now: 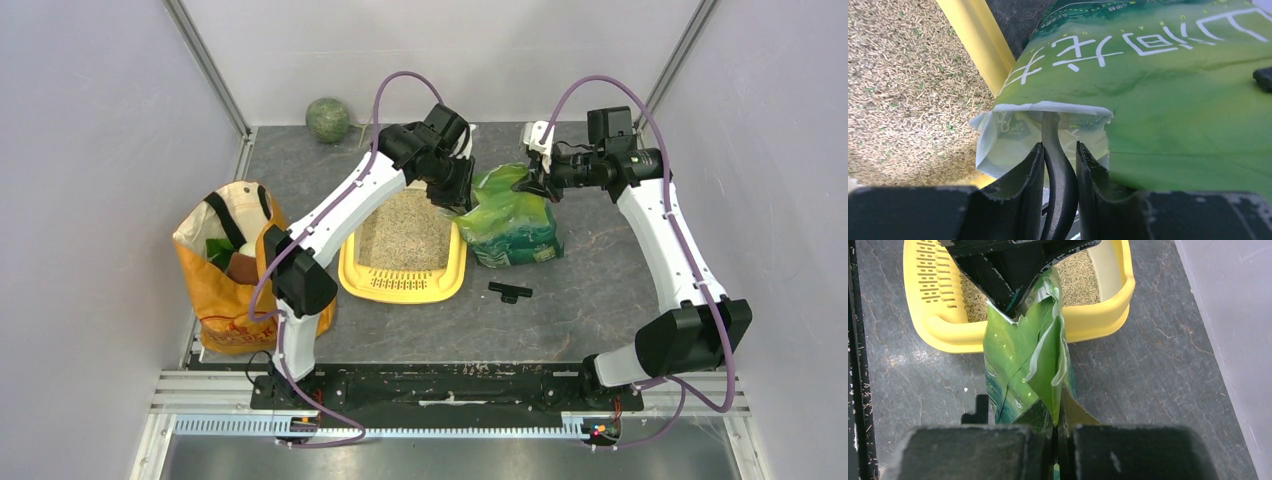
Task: Fill the litter box with clean litter
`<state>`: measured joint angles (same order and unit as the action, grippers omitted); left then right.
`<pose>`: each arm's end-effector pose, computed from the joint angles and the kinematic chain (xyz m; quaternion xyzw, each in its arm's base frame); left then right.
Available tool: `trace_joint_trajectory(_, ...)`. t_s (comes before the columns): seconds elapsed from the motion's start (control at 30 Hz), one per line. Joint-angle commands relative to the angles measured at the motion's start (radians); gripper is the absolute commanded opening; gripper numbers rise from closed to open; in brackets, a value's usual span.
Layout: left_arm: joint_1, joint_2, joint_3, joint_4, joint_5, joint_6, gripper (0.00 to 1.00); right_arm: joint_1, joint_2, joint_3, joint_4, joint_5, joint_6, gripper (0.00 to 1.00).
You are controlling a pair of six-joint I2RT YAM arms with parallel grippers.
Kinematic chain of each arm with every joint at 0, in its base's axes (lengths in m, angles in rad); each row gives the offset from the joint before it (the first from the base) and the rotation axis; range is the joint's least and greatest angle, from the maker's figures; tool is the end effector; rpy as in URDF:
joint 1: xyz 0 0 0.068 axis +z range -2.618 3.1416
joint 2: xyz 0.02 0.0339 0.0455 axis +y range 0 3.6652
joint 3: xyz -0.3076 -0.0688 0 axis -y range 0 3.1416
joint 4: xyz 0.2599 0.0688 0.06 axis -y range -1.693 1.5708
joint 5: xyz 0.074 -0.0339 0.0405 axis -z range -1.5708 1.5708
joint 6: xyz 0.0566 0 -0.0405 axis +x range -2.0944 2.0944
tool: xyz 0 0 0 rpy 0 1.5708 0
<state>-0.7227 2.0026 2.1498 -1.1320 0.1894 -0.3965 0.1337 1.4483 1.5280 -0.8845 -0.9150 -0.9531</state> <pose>0.3445 -0.3180 0.3824 0.1817 0.9360 -0.2294 0.1956 0.3032 0.0860 0.4211 -0.5716 0.6269 0.2422 0.4707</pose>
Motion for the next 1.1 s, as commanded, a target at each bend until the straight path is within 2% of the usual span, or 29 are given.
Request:
trace_joint_trajectory(0.0, 0.006, 0.058, 0.019, -0.007, -0.095, -0.128, 0.02, 0.007, -0.034, 0.046, 0.121, -0.07, -0.006, 0.0)
trace_joint_trajectory(0.43, 0.033, 0.221, -0.046, -0.012, 0.08, -0.2, 0.02, 0.013, 0.003, 0.067, 0.121, -0.065, -0.004, 0.0)
trace_joint_trajectory(0.63, 0.049, 0.267, -0.073, 0.048, 0.322, -0.189, 0.02, 0.017, 0.016, 0.069, 0.121, -0.061, -0.006, 0.0)
trace_joint_trajectory(0.73, 0.059, 0.216, -0.139, 0.172, 0.475, -0.186, 0.02, 0.018, 0.018, 0.072, 0.121, -0.06, -0.003, 0.0)
trace_joint_trajectory(0.9, 0.074, 0.071, -0.313, 0.483, 0.677, -0.236, 0.02, 0.021, 0.016, 0.071, 0.122, -0.061, 0.001, 0.0)
trace_joint_trajectory(1.07, 0.085, -0.007, -0.466, 0.81, 0.893, -0.393, 0.02, 0.022, 0.008, 0.072, 0.122, -0.057, 0.007, 0.0)
